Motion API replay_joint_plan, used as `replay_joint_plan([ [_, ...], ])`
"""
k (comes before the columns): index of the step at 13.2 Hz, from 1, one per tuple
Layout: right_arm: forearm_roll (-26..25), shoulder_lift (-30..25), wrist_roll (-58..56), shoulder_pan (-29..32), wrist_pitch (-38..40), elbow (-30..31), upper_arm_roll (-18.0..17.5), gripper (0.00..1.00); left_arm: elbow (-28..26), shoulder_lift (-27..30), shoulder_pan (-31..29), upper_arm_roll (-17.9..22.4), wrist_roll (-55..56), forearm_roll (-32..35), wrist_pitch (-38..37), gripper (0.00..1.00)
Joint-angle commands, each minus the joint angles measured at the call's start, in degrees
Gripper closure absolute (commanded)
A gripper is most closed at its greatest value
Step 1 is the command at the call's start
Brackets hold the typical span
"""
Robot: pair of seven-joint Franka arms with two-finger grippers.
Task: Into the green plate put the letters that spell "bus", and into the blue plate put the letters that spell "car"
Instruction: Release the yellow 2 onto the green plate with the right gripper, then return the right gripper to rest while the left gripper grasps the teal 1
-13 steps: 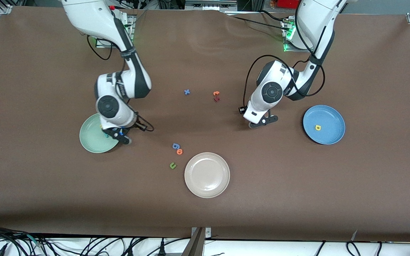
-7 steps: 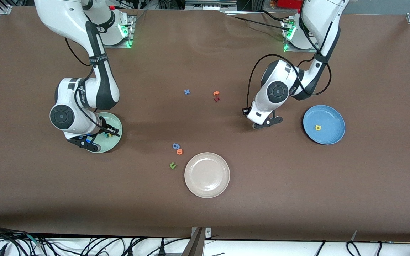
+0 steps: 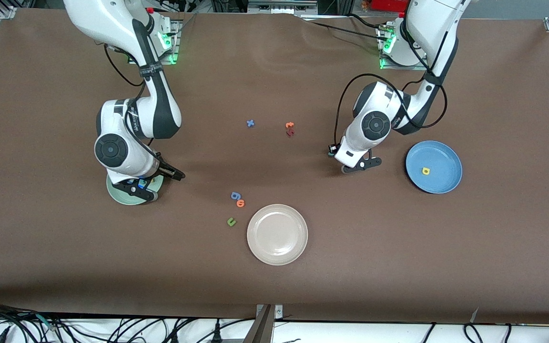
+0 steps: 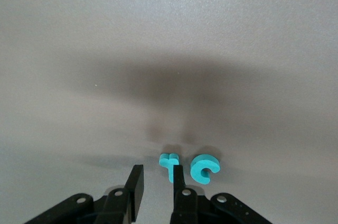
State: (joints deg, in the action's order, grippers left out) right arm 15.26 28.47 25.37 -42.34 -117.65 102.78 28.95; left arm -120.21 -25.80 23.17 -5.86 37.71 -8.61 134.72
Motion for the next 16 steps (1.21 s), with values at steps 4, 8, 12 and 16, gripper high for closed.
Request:
replay_joint_plan([
  [4,-0.58,-8.08,-13.22,1.12,29.88,-16.61,6.28,0.00,-0.90,0.84,0.12,0.06,-0.89,-1.23,0.02,0.69],
  [8,-2.93,-13.95,-18.61,5.07,36.08,-19.99,6.74,0.00,-0.55,-0.39,0.30,0.06,-0.89,-1.23,0.98,0.69],
  [12,-12.77,-18.01,-17.99,19.70,34.25,-17.45,-12.37,0.00,-0.46,-0.92,0.56,-0.03,-0.89,-1.32,2.13,0.69],
  [16,-14.37,-20.03,-13.95,35.54,29.86,-15.51,-29.89,0.00,-0.38,-1.36,0.65,-0.21,-0.89,-1.41,3.00,0.69],
])
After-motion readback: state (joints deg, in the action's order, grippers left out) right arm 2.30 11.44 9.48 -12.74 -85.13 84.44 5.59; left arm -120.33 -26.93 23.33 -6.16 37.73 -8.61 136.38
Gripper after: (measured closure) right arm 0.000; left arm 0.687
